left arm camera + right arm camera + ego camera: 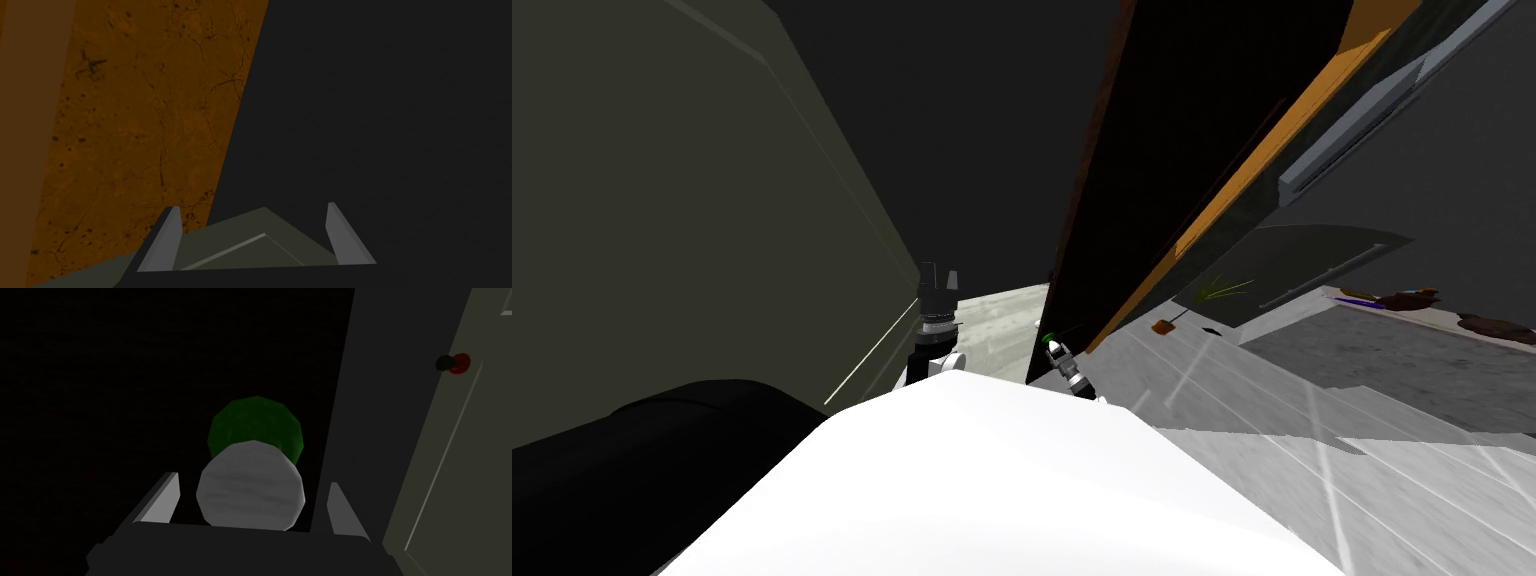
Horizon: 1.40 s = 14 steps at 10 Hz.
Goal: Push the door open
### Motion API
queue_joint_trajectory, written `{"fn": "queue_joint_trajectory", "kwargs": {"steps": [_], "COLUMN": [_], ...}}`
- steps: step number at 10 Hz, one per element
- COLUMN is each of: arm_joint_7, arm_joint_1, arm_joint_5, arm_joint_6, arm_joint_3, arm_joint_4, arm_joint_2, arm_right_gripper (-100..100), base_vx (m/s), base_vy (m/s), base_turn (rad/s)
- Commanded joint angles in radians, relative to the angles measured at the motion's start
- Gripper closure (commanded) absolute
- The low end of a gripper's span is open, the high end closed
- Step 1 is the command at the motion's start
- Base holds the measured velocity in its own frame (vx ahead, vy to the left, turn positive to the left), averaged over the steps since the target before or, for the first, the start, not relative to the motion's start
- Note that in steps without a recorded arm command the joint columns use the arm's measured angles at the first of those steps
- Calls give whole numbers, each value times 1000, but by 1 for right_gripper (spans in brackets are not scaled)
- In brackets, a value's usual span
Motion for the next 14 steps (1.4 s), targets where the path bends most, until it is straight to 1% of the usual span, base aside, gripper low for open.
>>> {"fn": "queue_joint_trajectory", "kwargs": {"steps": [1,2,7,8,9,13,14], "arm_joint_7": [0,0,0,-33,-43,-129,-159], "arm_joint_1": [0,0,0,-6,-7,-14,-16], "arm_joint_5": [0,0,0,-20,-27,-83,-103], "arm_joint_6": [0,0,0,5,6,15,18], "arm_joint_3": [0,0,0,7,9,25,30], "arm_joint_4": [0,0,0,2,3,11,14], "arm_joint_2": [0,0,0,-2,-3,-9,-11], "arm_right_gripper": [-100,100,100,100,100,100,100], "base_vx": [69,-8,-8,14,16,20,27], "base_vy": [41,-2,-7,8,10,15,20], "base_turn": [3,-5,7,28,19,21,28]}}
